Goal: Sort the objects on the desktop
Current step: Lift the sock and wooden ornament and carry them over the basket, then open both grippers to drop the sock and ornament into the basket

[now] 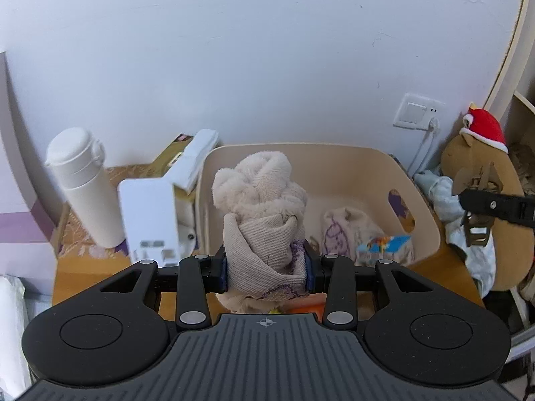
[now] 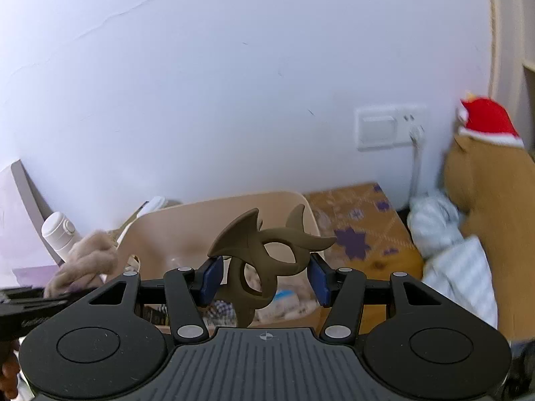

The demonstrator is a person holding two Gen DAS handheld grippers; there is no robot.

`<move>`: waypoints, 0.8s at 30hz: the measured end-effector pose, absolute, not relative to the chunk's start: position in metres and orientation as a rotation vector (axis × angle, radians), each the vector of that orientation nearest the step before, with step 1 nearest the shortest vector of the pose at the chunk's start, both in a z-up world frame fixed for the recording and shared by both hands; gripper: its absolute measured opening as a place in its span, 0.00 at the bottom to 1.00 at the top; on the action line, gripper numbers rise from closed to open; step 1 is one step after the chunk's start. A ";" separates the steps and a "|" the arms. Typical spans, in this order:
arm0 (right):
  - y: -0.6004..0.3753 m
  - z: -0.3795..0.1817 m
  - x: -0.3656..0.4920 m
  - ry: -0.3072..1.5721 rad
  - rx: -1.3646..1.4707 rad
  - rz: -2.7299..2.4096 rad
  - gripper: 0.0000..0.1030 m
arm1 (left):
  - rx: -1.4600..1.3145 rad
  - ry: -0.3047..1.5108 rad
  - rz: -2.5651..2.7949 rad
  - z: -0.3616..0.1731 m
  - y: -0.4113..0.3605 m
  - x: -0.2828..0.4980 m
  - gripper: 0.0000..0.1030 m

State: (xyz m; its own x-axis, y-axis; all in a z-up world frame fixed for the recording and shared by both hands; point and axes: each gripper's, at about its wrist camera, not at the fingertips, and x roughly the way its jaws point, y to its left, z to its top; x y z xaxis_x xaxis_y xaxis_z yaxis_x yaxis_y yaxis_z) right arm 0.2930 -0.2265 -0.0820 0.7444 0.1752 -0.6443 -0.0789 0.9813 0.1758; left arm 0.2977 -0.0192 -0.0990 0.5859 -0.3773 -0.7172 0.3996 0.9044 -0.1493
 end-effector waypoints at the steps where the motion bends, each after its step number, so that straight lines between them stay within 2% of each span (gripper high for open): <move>1: -0.225 -0.083 0.295 0.716 0.133 0.154 0.51 | 0.026 0.836 -0.455 -0.100 -0.024 0.302 0.39; 11: -0.209 -0.119 0.332 0.782 0.066 0.226 0.51 | 0.081 0.925 -0.448 -0.129 -0.067 0.320 0.39; 20: -0.194 -0.144 0.343 0.852 0.022 0.236 0.51 | 0.141 0.972 -0.417 -0.148 -0.071 0.324 0.41; 22: -0.190 -0.148 0.345 0.872 0.001 0.226 0.51 | 0.130 0.981 -0.413 -0.149 -0.073 0.326 0.49; 24: -0.190 -0.149 0.343 0.877 0.015 0.220 0.61 | 0.122 0.968 -0.409 -0.148 -0.072 0.324 0.64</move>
